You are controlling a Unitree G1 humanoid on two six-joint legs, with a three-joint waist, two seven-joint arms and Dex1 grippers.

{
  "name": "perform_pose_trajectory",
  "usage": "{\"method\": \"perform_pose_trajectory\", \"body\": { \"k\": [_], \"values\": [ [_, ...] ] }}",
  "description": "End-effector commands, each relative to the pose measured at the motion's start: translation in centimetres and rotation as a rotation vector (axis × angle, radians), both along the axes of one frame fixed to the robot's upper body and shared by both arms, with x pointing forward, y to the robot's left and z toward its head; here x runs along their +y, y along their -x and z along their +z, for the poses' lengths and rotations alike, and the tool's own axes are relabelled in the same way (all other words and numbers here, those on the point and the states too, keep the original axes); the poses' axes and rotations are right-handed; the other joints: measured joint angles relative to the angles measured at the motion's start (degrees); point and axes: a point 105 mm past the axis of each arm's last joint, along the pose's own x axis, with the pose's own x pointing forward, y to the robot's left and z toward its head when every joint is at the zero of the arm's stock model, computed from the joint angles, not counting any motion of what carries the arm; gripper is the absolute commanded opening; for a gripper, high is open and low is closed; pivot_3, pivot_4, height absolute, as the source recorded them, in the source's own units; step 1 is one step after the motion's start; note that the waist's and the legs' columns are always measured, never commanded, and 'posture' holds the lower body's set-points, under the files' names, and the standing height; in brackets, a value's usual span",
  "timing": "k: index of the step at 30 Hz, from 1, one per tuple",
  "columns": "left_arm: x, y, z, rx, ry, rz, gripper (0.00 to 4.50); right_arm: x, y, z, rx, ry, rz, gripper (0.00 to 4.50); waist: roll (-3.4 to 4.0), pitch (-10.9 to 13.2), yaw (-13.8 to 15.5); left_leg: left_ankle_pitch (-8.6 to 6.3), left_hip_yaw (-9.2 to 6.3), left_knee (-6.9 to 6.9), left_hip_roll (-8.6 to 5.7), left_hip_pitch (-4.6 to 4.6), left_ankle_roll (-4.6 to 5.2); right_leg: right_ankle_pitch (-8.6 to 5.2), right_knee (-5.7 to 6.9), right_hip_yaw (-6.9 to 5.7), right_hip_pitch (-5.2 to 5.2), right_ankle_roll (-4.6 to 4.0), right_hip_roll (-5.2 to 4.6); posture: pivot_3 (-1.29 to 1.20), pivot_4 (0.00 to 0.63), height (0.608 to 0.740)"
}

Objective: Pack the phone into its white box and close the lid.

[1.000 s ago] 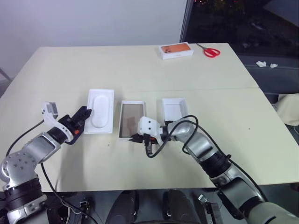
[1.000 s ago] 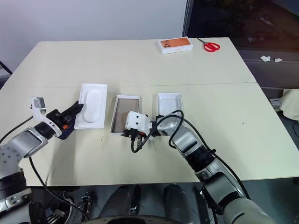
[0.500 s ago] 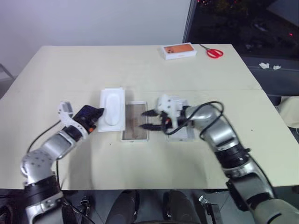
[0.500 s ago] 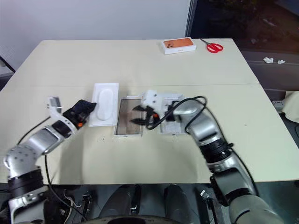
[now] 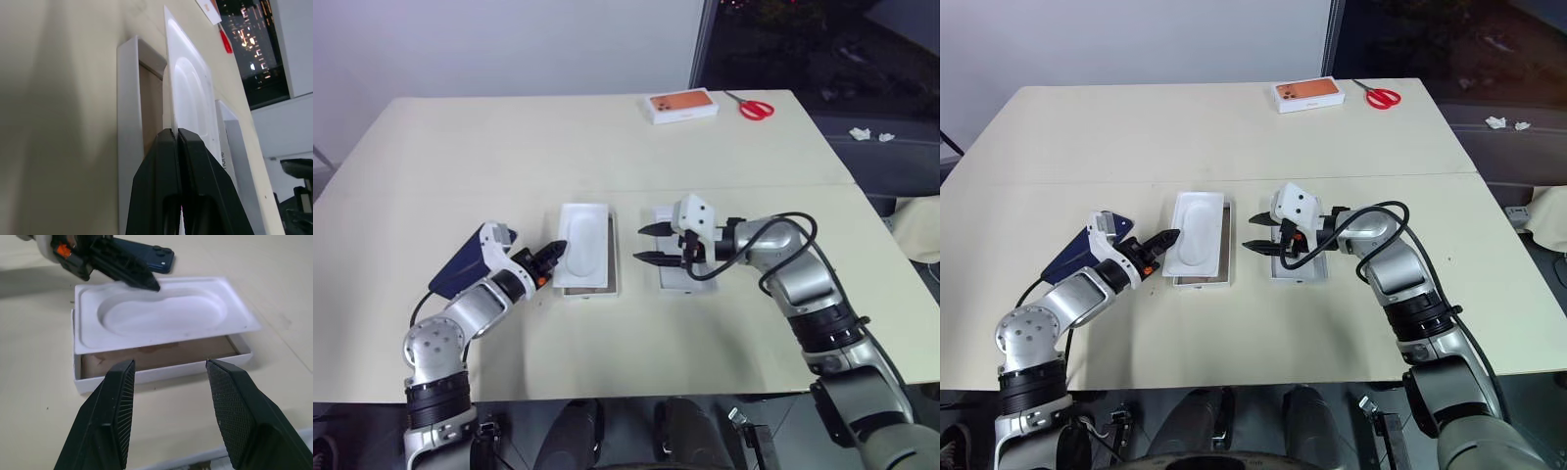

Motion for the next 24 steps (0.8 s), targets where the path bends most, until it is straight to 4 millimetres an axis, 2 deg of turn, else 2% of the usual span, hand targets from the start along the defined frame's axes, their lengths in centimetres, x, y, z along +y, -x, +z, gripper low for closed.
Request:
{"method": "perform_pose_trajectory", "body": {
  "k": [1,3,4,5,6,15,19,22,24],
  "values": [
    [-0.2,0.0,1.2,-0.052,-0.017,-0.009,0.31,0.2,-0.3,1.2,-0.052,-0.014,0.005,2.44,0.00,0.00,0.07,0.00,0.00,0.00,0.00,0.00,0.00,0.00,0.00,0.00,0.01,0.00,0.00,0.00,0.150,0.740],
    [-0.4,0.0,1.2,-0.053,-0.029,-0.017,0.96,0.2,-0.4,1.2,-0.056,-0.012,0.004,2.47,0.00,0.00,0.05,0.00,0.00,0.01,-0.01,0.00,0.00,0.00,-0.01,0.00,0.02,0.00,-0.01,0.00,0.150,0.740],
    [-0.4,0.1,1.3,-0.059,-0.038,-0.022,1.59,0.2,-0.4,1.1,-0.057,-0.010,0.004,2.47,0.00,0.00,0.04,0.00,0.00,0.01,-0.01,0.00,0.00,0.00,-0.01,0.00,0.02,0.00,-0.01,0.00,0.150,0.740],
    [-0.4,0.1,1.4,-0.064,-0.043,-0.025,1.92,0.3,-0.4,1.1,-0.057,-0.009,0.005,2.47,0.00,0.00,0.03,0.00,0.00,0.01,-0.01,0.00,0.00,0.00,-0.01,0.00,0.02,0.00,-0.01,0.00,0.150,0.740],
    [-0.4,0.2,1.5,-0.068,-0.045,-0.030,2.44,0.3,-0.4,1.0,-0.057,-0.009,0.005,2.47,0.00,0.00,0.02,0.00,0.00,0.01,-0.01,0.00,0.00,0.00,-0.01,0.00,0.02,0.00,-0.01,0.00,0.150,0.740],
    [-0.1,0.8,2.4,-0.100,-0.053,-0.058,2.44,1.3,-0.3,1.0,-0.057,-0.023,0.020,2.47,0.00,0.00,-0.03,0.02,-0.01,0.00,0.00,0.00,-0.03,0.00,-0.01,0.00,0.00,0.00,0.00,0.00,0.150,0.740],
    [2.1,0.9,4.0,-0.233,-0.261,-0.046,2.44,3.5,-1.0,1.9,-0.057,-0.078,-0.014,2.47,0.00,0.03,-0.49,0.20,0.01,-0.08,0.01,0.01,-0.35,0.00,0.01,0.04,-0.07,-0.01,0.04,0.00,0.150,0.740],
    [4.1,0.9,5.5,-0.364,-0.367,-0.016,2.49,5.6,-1.3,1.7,-0.069,-0.079,-0.036,1.56,0.01,0.04,-0.24,0.24,-0.01,-0.16,0.04,0.01,-0.41,-0.01,0.02,0.01,-0.11,-0.02,0.06,0.00,0.150,0.740],
    [5.4,1.0,6.1,-0.430,-0.409,0.008,2.49,7.1,-1.2,1.4,-0.101,-0.062,-0.031,0.57,0.01,0.04,-0.21,0.25,0.00,-0.16,0.03,0.01,-0.43,-0.02,0.00,0.02,-0.10,-0.03,0.04,0.00,0.150,0.740]
  ]
}}
